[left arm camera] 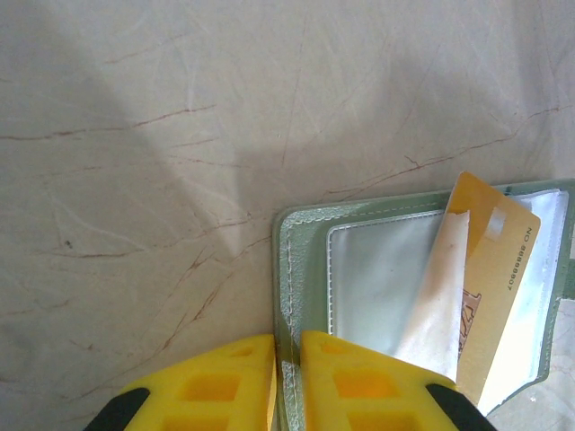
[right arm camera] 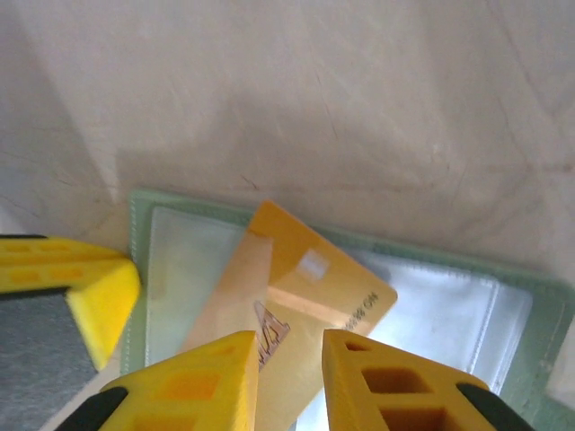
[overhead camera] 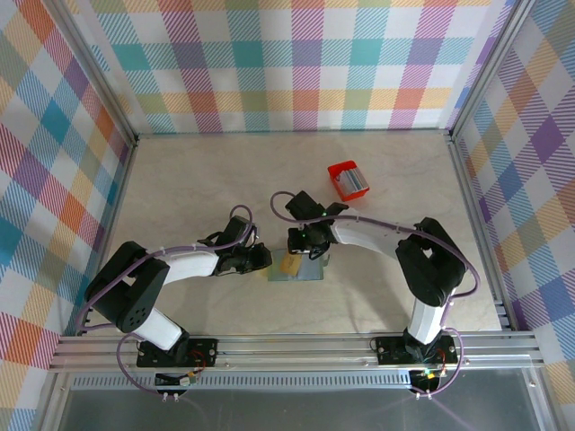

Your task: Put the credit cards into the card holder

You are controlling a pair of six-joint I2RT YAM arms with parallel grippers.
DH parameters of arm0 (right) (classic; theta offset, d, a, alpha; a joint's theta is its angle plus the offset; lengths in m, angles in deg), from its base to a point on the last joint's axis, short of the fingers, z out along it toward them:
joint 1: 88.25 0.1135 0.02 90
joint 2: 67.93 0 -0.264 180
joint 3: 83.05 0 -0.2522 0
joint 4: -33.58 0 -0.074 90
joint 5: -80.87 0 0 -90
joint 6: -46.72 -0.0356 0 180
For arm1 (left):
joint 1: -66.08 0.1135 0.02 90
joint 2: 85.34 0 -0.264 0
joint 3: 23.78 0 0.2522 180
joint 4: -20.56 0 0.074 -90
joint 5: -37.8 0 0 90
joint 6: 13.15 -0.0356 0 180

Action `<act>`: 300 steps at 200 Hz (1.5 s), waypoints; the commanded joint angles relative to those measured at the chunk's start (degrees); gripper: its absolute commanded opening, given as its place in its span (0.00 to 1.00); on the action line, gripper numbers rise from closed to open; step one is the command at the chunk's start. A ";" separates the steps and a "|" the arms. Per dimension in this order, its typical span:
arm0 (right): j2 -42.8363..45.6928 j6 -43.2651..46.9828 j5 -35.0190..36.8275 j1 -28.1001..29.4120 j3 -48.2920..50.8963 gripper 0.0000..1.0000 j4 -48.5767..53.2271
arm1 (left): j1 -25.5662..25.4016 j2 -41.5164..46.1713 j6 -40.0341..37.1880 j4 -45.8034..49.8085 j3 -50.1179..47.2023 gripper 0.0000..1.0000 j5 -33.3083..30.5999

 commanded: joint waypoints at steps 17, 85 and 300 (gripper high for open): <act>-3.81 7.64 -3.57 -1.65 -3.65 0.25 -0.08 | -0.49 -1.16 -0.32 -0.42 -1.58 0.16 -1.05; -8.97 13.54 -7.19 -3.50 -8.81 0.26 1.34 | -0.49 -1.16 -0.35 -0.14 -1.49 0.16 -1.23; -11.54 14.53 -14.34 -3.83 -7.66 0.27 2.90 | -0.49 -2.99 -0.61 -0.09 -0.17 0.16 -0.87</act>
